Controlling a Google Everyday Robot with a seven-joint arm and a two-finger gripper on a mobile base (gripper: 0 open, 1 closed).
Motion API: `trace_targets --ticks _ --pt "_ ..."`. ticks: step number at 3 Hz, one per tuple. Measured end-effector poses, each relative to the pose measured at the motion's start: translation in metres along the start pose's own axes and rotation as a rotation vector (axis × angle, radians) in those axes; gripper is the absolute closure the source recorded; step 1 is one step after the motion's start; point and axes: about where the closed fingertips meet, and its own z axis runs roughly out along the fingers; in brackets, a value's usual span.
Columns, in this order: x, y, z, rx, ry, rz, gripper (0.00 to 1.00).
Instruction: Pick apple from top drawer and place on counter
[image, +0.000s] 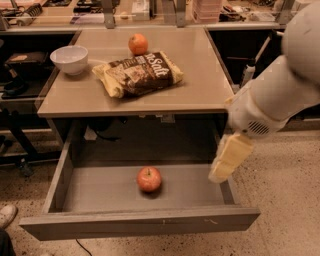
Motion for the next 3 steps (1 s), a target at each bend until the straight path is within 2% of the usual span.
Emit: trace_targets --ticks 1,2,3 --pt "-0.027 0.028 0.056 -0.030 -0.014 -0.016 0.00" --pt "-0.044 0.051 0.103 -0.072 -0.014 -0.012 0.00" --pt "-0.044 0.051 0.103 -0.071 -0.015 -0.012 0.00"
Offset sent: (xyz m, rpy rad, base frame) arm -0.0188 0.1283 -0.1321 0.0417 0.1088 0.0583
